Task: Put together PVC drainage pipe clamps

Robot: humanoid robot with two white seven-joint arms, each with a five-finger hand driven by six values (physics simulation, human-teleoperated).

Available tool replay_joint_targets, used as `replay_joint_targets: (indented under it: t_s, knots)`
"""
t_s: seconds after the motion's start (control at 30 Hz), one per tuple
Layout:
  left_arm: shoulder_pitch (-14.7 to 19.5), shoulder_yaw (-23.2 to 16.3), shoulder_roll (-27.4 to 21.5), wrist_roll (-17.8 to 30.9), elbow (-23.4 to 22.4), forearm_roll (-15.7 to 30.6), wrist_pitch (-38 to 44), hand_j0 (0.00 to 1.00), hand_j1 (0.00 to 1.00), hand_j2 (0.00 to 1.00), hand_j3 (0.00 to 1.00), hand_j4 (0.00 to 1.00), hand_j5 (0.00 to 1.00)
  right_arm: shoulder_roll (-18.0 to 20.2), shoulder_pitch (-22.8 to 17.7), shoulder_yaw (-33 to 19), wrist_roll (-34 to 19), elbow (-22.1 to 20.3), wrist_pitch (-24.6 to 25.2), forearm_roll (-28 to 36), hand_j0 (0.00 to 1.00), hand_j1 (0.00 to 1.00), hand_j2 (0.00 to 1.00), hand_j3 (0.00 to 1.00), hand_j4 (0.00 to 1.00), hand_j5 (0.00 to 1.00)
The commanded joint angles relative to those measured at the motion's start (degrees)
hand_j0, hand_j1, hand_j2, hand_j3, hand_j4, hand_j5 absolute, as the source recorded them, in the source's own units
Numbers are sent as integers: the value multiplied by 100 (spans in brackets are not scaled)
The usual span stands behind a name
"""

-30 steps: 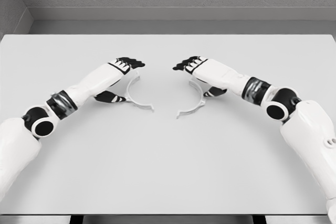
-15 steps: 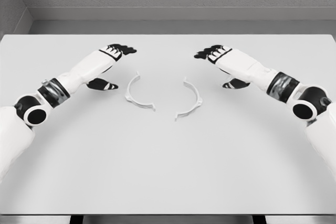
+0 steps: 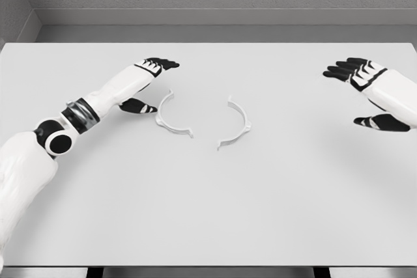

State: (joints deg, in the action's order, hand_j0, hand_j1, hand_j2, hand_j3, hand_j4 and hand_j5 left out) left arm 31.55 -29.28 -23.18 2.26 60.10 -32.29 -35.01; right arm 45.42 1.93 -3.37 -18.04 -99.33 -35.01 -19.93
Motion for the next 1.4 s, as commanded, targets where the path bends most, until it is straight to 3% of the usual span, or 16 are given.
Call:
replay_joint_targets:
  t_s: [0.0, 0.2, 1.17, 1.37]
  knots:
    - [0, 1, 15, -6, -77, 39, 1, 100, 100, 100, 100, 100, 100, -86, 0, -85, 11, 98, 1, 148, 100, 100, 100, 100, 100, 100]
    - [0, 10, 103, -6, -104, 30, 1, 100, 100, 100, 100, 100, 100, -156, -167, -85, 11, 195, 1, 165, 100, 100, 100, 100, 100, 100]
    - [-53, 1, 419, 2, -42, -40, 1, 100, 100, 100, 100, 100, 100, -165, -167, -85, 20, 186, 1, 165, 100, 100, 100, 100, 100, 100]
    - [141, 28, 375, 2, -349, -40, 1, 100, 100, 100, 100, 100, 100, -156, -167, -85, 20, 186, 1, 165, 100, 100, 100, 100, 100, 100]
